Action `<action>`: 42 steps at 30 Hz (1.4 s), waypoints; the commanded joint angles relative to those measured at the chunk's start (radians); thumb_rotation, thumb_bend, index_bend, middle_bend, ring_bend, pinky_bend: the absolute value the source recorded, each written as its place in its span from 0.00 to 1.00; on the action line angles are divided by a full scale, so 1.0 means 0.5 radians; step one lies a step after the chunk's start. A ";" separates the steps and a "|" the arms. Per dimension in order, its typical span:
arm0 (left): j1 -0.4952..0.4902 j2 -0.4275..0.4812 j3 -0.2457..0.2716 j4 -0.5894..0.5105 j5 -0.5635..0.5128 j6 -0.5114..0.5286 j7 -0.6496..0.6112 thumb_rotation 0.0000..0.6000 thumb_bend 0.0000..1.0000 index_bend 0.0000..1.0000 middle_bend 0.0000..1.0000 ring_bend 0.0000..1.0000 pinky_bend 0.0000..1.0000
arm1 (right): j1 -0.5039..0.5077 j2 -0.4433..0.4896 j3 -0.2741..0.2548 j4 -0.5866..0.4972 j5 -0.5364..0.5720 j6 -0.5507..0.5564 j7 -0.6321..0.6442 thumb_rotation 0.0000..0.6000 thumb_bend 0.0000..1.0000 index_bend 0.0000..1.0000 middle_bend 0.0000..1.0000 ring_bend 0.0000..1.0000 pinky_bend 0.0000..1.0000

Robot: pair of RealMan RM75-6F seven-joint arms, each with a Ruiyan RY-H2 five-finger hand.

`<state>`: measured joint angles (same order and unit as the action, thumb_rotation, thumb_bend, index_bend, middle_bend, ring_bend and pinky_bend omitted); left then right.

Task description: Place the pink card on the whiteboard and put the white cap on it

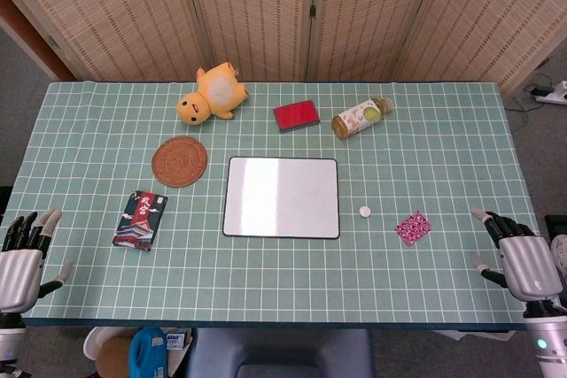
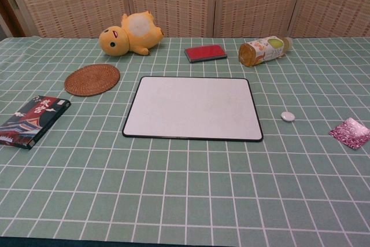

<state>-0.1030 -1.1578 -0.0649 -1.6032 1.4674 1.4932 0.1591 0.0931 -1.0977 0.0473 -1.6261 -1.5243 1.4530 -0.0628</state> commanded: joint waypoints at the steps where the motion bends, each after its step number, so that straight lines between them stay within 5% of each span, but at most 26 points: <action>1: -0.003 0.005 0.001 -0.006 0.001 -0.004 -0.002 1.00 0.31 0.00 0.00 0.00 0.00 | 0.004 0.003 -0.001 -0.005 -0.001 -0.005 -0.001 1.00 0.30 0.17 0.25 0.26 0.36; 13: -0.015 0.008 0.001 -0.015 0.003 -0.020 0.000 1.00 0.31 0.00 0.00 0.00 0.00 | 0.078 0.035 0.017 -0.016 -0.035 -0.078 -0.048 1.00 0.30 0.17 0.25 0.26 0.36; 17: -0.017 0.010 0.003 -0.016 0.004 -0.024 -0.007 1.00 0.31 0.00 0.00 0.00 0.00 | 0.178 0.063 0.049 -0.016 -0.037 -0.197 -0.137 1.00 0.30 0.17 0.31 0.35 0.38; 23: 0.007 0.012 0.012 -0.015 0.008 0.010 -0.008 1.00 0.31 0.00 0.00 0.00 0.00 | 0.356 0.045 0.092 0.041 -0.029 -0.416 -0.221 1.00 0.29 0.17 0.52 0.64 0.79; 27: 0.026 0.016 0.020 -0.018 0.003 0.028 -0.006 1.00 0.31 0.00 0.00 0.00 0.00 | 0.463 -0.007 0.082 0.147 -0.049 -0.558 -0.245 1.00 0.23 0.17 0.68 0.82 0.95; 33: 0.042 0.021 0.028 -0.026 -0.005 0.034 0.002 1.00 0.31 0.00 0.00 0.00 0.00 | 0.586 -0.127 0.039 0.380 -0.015 -0.790 -0.229 1.00 0.18 0.17 0.78 0.94 1.00; 42: 0.059 0.020 0.037 -0.024 -0.007 0.041 -0.014 1.00 0.31 0.00 0.00 0.00 0.00 | 0.706 -0.303 -0.036 0.651 -0.026 -0.989 -0.151 1.00 0.17 0.24 0.83 0.99 1.00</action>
<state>-0.0739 -1.1478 -0.0467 -1.6152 1.4640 1.5139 0.1521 0.4328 -1.2357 0.0390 -1.3166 -1.5340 0.9750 -0.1466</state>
